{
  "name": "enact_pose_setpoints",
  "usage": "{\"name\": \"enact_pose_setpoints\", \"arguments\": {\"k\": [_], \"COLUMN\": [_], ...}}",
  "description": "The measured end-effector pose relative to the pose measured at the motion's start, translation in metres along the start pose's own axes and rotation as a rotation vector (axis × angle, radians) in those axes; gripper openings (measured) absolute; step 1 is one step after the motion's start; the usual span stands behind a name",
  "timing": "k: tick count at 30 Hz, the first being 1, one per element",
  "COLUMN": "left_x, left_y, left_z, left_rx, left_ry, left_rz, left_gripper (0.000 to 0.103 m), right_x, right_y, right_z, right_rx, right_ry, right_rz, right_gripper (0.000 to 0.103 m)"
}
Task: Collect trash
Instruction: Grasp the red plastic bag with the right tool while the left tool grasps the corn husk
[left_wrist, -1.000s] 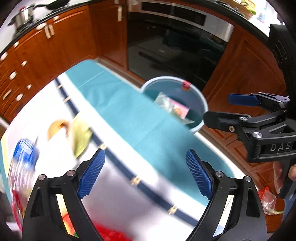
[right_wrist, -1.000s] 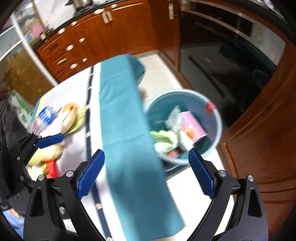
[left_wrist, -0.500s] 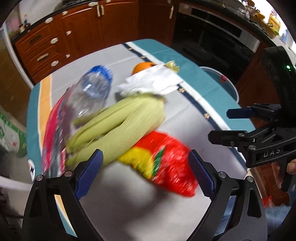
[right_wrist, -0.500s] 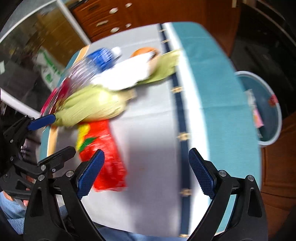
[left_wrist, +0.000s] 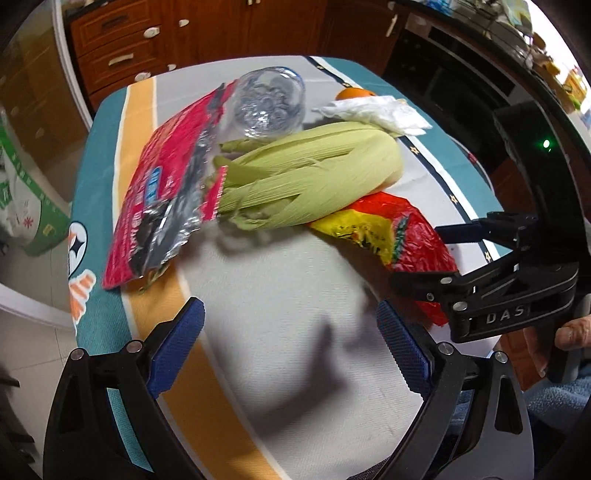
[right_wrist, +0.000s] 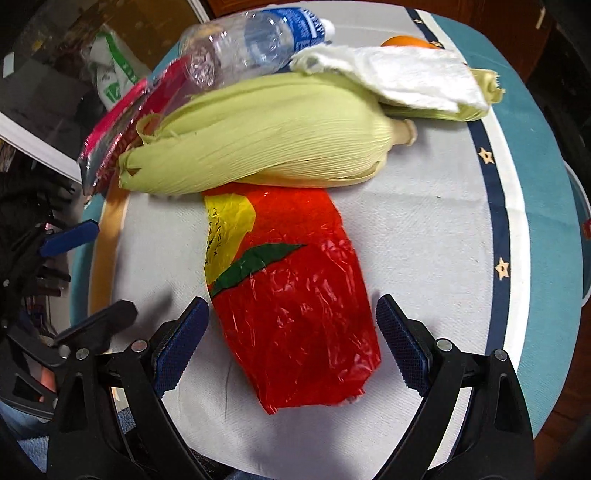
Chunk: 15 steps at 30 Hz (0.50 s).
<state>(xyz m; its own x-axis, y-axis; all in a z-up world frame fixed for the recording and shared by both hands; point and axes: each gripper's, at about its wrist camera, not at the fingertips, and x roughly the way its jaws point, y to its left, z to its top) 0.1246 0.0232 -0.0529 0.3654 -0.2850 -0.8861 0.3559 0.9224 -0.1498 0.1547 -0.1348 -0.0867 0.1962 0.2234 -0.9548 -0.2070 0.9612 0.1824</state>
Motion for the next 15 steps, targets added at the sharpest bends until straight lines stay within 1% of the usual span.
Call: {"name": "enact_pose_setpoints", "arguments": {"k": [1, 2, 4, 6, 7, 8, 9, 10, 12, 15], "left_x": [0.0, 0.0, 0.002, 0.003, 0.003, 0.003, 0.003, 0.002, 0.001, -0.002], "left_y": [0.003, 0.006, 0.012, 0.014, 0.013, 0.012, 0.01, 0.006, -0.004, -0.017], "left_z": [0.0, 0.0, 0.0, 0.001, 0.002, 0.004, 0.005, 0.008, 0.014, 0.027], "left_rx": [-0.008, -0.019, -0.038, -0.045, -0.047, -0.044, -0.04, -0.03, 0.002, 0.062], "left_ry": [0.001, 0.002, 0.007, 0.012, 0.013, 0.013, 0.013, 0.012, 0.006, -0.009], "left_rz": [0.0, 0.001, -0.001, 0.0, 0.0, -0.001, -0.002, -0.004, -0.005, 0.014], "left_gripper": [0.094, 0.094, 0.094, 0.094, 0.094, 0.094, 0.094, 0.094, 0.094, 0.094], "right_x": [0.003, 0.005, 0.005, 0.003, 0.001, 0.001, 0.0, -0.002, -0.008, -0.02], "right_y": [0.003, 0.005, 0.01, 0.012, 0.014, 0.013, 0.011, 0.01, 0.002, -0.012], "right_z": [0.001, 0.002, 0.004, 0.004, 0.002, 0.001, 0.0, -0.003, -0.008, -0.016], "right_rx": [0.004, -0.002, -0.013, -0.028, -0.039, -0.047, -0.048, -0.049, -0.04, -0.028], "right_ry": [0.013, 0.012, 0.005, -0.024, -0.044, -0.05, -0.044, -0.058, -0.068, -0.077], "right_rz": [-0.008, -0.01, -0.01, -0.01, -0.016, -0.018, -0.016, -0.012, -0.004, 0.016], "right_gripper": [0.088, 0.092, 0.092, 0.091, 0.088, 0.074, 0.069, 0.063, 0.054, 0.045]}}
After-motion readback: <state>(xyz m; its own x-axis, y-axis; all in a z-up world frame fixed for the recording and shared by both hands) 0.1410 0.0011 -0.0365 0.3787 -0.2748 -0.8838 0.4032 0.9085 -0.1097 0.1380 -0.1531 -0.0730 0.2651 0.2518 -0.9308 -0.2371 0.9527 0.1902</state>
